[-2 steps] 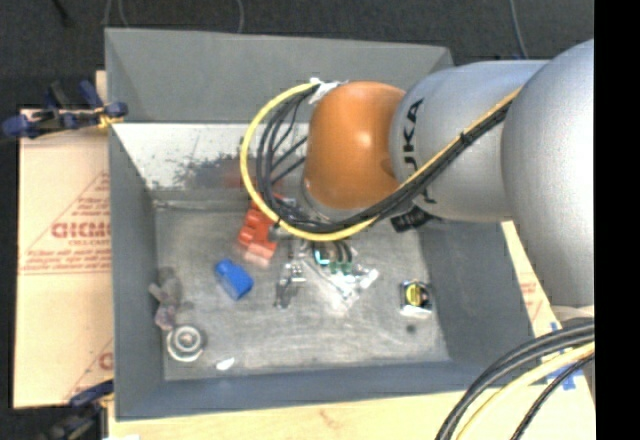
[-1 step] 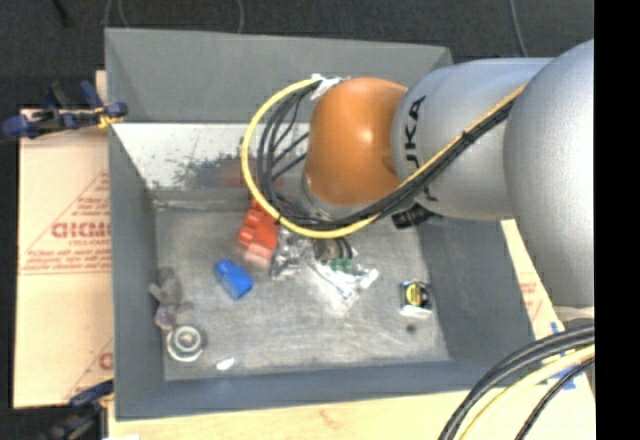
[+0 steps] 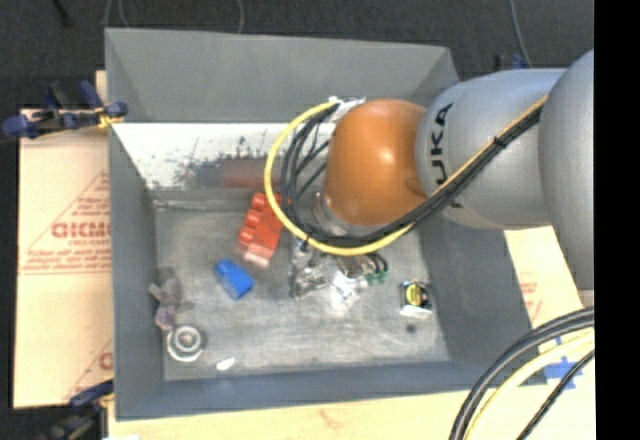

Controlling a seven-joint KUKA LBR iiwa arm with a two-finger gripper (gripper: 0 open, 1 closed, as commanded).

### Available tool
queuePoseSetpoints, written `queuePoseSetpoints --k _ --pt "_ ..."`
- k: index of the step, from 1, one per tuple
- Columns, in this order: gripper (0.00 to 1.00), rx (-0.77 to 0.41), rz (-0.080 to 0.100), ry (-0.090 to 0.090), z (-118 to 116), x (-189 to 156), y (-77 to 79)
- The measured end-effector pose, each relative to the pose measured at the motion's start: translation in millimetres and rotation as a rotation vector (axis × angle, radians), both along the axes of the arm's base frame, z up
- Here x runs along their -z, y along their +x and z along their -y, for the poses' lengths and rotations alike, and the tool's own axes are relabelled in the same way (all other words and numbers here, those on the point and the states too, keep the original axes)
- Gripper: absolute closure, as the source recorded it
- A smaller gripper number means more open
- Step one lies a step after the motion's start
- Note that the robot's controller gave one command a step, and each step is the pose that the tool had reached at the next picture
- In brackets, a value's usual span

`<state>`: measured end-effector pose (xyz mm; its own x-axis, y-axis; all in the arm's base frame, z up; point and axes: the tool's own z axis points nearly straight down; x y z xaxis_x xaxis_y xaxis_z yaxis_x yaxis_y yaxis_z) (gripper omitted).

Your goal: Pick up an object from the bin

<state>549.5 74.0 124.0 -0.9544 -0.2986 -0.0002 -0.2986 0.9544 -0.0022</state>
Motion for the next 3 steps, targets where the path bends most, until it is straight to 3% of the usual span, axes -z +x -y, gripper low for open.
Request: queuePoseSetpoints --k 1,2,3 --pt "0.0 0.002 0.001 0.003 -1 -1 0.3" --pt "0.0 -0.077 0.005 0.004 -77 49 46.4" --pt "1.0 -0.07 0.006 0.006 -75 46 46.5"
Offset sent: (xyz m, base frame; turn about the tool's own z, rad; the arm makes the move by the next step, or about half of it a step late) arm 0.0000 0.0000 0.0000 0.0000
